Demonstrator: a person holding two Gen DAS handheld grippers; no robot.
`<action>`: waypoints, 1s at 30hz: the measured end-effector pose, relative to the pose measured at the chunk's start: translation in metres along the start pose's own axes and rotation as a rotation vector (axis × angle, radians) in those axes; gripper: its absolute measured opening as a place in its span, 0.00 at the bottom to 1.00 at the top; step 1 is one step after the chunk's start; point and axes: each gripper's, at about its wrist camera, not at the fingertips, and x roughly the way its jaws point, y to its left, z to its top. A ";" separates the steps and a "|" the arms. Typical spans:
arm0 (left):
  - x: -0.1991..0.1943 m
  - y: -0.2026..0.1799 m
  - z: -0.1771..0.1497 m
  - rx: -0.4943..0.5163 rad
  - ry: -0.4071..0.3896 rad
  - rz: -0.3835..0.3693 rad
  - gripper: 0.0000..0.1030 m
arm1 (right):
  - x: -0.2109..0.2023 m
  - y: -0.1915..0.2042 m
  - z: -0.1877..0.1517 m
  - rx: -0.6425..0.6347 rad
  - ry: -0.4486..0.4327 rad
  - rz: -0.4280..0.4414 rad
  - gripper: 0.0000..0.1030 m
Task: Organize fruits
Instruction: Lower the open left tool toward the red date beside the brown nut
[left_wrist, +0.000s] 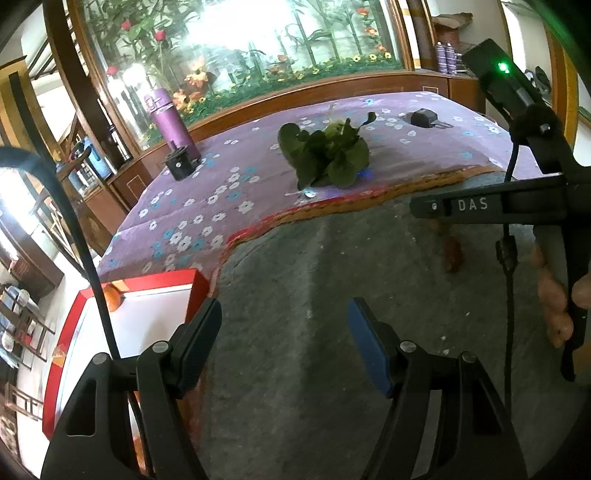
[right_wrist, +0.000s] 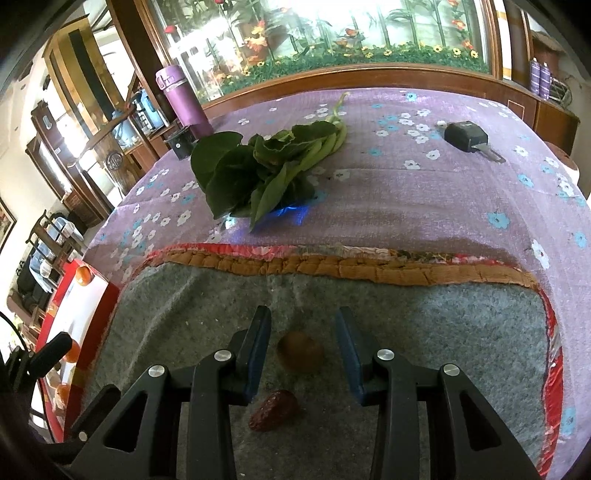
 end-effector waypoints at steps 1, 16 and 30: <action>0.001 -0.002 0.001 0.003 -0.001 -0.001 0.68 | 0.000 -0.001 0.000 0.004 -0.001 0.002 0.38; 0.011 -0.036 0.016 0.053 0.012 -0.039 0.68 | -0.012 -0.024 0.004 0.084 -0.029 0.033 0.39; 0.007 -0.059 0.026 0.085 0.006 -0.051 0.68 | -0.026 -0.046 0.007 0.167 -0.069 0.054 0.39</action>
